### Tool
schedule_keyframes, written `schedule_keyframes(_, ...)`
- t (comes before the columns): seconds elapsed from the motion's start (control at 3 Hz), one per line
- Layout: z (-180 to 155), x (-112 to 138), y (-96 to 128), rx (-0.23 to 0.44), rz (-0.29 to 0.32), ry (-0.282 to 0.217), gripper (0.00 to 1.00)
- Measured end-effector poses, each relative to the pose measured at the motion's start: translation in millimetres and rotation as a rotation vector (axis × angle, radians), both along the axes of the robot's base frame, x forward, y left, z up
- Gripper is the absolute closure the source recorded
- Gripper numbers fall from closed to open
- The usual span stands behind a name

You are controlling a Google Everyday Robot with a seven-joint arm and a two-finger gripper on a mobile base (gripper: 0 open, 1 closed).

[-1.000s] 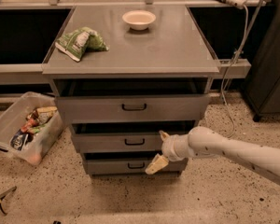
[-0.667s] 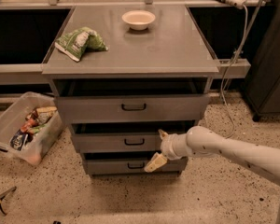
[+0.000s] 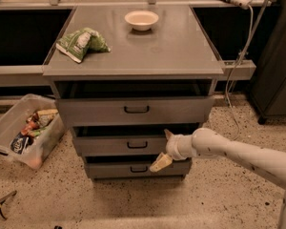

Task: Open middle drawer

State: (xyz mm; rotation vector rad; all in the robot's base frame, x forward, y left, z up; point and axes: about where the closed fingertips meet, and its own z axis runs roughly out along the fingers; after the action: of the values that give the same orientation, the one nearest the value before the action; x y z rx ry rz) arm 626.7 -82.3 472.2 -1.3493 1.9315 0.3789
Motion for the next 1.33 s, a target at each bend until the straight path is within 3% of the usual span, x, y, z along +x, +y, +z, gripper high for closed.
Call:
schedule_keyframes(0.67, -22.5, 25.4, 22.5, -0.008, 0.052, 0.041, 0.00)
schedule_keyframes(1.0, -34.0, 22.6, 33.5, -0.017, 0.103, 0.106, 0.00)
schedule_keyframes(1.33, -34.9, 0.3, 30.2, -0.033, 0.144, 0.178, 0.00)
